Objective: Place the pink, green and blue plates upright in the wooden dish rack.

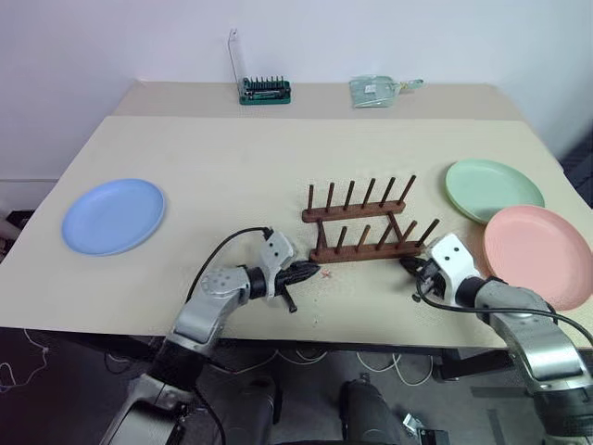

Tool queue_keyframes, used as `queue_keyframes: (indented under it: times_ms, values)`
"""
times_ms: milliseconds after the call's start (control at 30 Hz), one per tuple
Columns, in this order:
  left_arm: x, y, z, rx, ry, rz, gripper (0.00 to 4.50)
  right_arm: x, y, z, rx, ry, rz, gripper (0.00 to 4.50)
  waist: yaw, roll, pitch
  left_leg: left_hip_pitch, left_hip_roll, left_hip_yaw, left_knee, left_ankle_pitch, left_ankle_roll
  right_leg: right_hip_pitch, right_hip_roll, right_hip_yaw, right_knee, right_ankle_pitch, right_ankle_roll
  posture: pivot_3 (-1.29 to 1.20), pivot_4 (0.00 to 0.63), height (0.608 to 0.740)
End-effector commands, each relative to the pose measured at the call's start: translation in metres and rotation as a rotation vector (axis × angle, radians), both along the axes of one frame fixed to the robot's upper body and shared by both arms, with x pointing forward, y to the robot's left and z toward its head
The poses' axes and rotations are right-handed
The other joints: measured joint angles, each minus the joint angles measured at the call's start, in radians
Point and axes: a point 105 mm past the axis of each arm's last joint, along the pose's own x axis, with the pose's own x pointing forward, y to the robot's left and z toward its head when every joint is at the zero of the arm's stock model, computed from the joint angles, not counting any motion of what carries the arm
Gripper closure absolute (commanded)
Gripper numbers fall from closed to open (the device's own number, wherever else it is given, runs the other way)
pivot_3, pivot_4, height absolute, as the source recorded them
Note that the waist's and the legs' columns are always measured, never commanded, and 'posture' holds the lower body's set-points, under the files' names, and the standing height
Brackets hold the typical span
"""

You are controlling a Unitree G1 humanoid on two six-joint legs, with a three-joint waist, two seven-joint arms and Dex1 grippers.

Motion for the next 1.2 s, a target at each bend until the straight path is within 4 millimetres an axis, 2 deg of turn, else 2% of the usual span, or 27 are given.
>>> queue_keyframes:
  times_ms: [33, 267, 500, 633, 700, 800, 867, 967, 1000, 1133, 1200]
  values:
    - [0.014, 0.002, -0.006, 0.044, -0.042, 0.093, 4.33, 0.015, -0.006, -0.006, -0.045, -0.012, -0.071, 4.5, -0.002, 0.001, -0.001, 0.0, 0.0, 0.0, 0.0, 0.0, 0.0, 0.0, 0.001, 0.0, 0.0, 0.0, 0.0, 0.0, 0.15, 0.74]
    - [0.044, 0.012, 0.0, 0.031, -0.087, 0.252, 4.33, 0.043, -0.005, -0.001, -0.096, -0.072, -0.104, 4.5, -0.001, 0.001, -0.003, 0.001, 0.001, 0.0, 0.0, 0.0, -0.001, 0.0, 0.002, 0.0, 0.0, 0.004, -0.004, 0.0, 0.15, 0.74]
    - [0.058, 0.02, -0.004, 0.052, -0.101, 0.327, 4.33, 0.052, 0.003, 0.006, -0.083, -0.094, -0.074, 4.5, -0.002, 0.002, -0.003, 0.0, 0.001, -0.001, -0.001, 0.001, -0.001, -0.001, 0.002, 0.001, 0.0, 0.004, -0.004, 0.0, 0.15, 0.74]
    - [0.053, 0.019, -0.004, 0.044, -0.101, 0.302, 4.33, 0.047, 0.003, 0.008, -0.083, -0.102, -0.058, 4.5, -0.002, 0.002, -0.003, 0.0, 0.001, -0.001, -0.001, 0.001, -0.001, -0.001, 0.002, 0.001, 0.0, 0.004, -0.004, 0.0, 0.15, 0.74]
    - [0.044, 0.023, -0.007, 0.064, -0.091, 0.254, 4.33, 0.039, 0.003, 0.017, -0.068, -0.126, -0.026, 4.5, -0.003, 0.002, -0.003, 0.0, 0.001, -0.001, -0.001, 0.001, -0.001, -0.001, 0.002, 0.001, 0.0, 0.004, -0.004, 0.0, 0.15, 0.74]
    - [0.019, 0.051, -0.016, 0.09, -0.042, 0.177, 4.33, 0.016, -0.002, 0.037, -0.054, -0.159, 0.048, 4.5, -0.012, 0.004, -0.004, 0.0, 0.001, 0.0, -0.004, 0.001, -0.001, -0.003, 0.002, 0.001, 0.0, 0.004, -0.003, 0.0, 0.15, 0.74]
    - [0.009, 0.062, -0.016, 0.099, -0.029, 0.15, 4.33, 0.007, -0.004, 0.044, -0.036, -0.156, 0.067, 4.5, -0.026, 0.006, -0.005, 0.0, 0.002, 0.0, -0.004, -0.001, -0.002, -0.004, 0.003, 0.002, 0.0, 0.004, -0.003, 0.0, 0.15, 0.74]
    - [-0.016, 0.104, -0.02, 0.14, 0.014, 0.113, 4.37, -0.013, -0.029, 0.056, -0.034, -0.123, 0.018, 3.66, -0.032, 0.007, -0.005, 0.0, 0.003, 0.002, -0.006, -0.001, -0.003, -0.005, 0.004, 0.004, 0.0, 0.004, -0.004, 0.0, 0.15, 0.74]
    - [-0.022, 0.116, -0.02, 0.145, 0.03, 0.113, 4.37, -0.019, -0.034, 0.06, -0.039, -0.119, 0.008, 3.18, -0.031, 0.008, -0.006, 0.001, 0.004, 0.002, -0.006, -0.001, -0.003, -0.006, 0.005, 0.005, 0.001, 0.003, -0.004, 0.0, 0.15, 0.74]
    - [-0.019, 0.156, -0.007, 0.142, 0.005, 0.203, 4.37, -0.028, -0.058, 0.071, -0.134, -0.14, -0.087, 1.19, -0.024, 0.009, -0.006, 0.002, 0.007, 0.003, -0.007, -0.001, -0.003, -0.005, 0.006, 0.004, 0.0, 0.002, -0.006, 0.0, 0.15, 0.74]
    - [-0.015, 0.164, -0.001, 0.142, -0.024, 0.232, 4.37, -0.029, -0.063, 0.072, -0.156, -0.14, -0.113, 0.19, -0.023, 0.009, -0.006, 0.001, 0.009, 0.004, -0.006, -0.001, -0.003, -0.005, 0.006, 0.004, 0.0, 0.0, -0.006, 0.0, 0.15, 0.74]
